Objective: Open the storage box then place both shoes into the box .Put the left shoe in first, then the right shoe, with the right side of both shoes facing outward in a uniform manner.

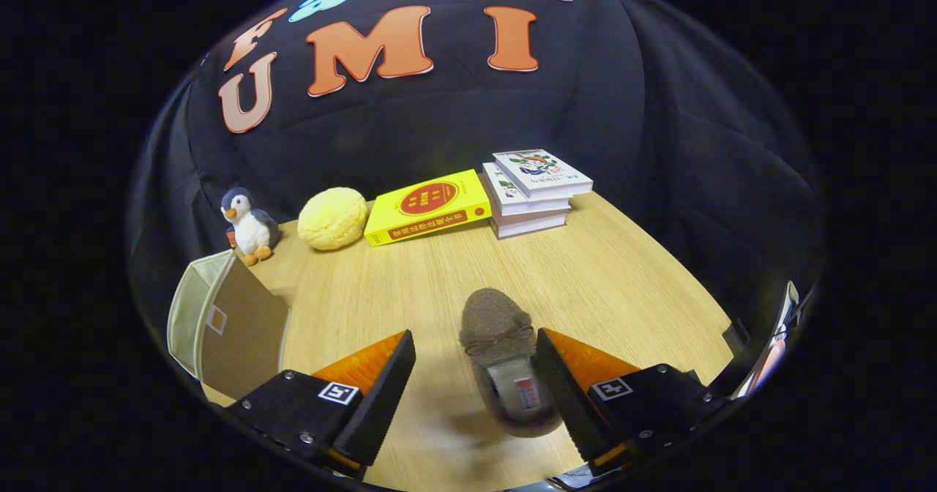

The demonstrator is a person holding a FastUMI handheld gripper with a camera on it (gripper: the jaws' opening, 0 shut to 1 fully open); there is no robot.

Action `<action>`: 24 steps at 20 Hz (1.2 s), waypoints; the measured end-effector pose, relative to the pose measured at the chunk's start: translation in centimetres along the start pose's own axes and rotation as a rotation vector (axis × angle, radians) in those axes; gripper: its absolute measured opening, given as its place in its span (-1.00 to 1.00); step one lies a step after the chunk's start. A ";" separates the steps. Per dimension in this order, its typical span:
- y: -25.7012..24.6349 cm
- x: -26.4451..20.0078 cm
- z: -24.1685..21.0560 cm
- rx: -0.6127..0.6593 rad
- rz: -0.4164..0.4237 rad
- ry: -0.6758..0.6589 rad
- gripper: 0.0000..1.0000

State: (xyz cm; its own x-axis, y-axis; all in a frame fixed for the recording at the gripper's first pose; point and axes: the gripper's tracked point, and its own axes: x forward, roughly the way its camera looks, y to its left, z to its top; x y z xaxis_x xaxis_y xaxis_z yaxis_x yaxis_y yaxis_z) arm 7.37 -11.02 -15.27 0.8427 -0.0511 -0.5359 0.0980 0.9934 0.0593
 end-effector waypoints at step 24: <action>-6.1 8.1 -6.6 -0.030 0.144 0.077 -0.90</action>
State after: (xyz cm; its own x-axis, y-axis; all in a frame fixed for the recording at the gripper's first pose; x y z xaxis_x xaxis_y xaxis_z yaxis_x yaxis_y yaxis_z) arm 10.06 -16.80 -25.56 0.8035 0.0985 -0.5871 -0.0371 0.9926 0.1158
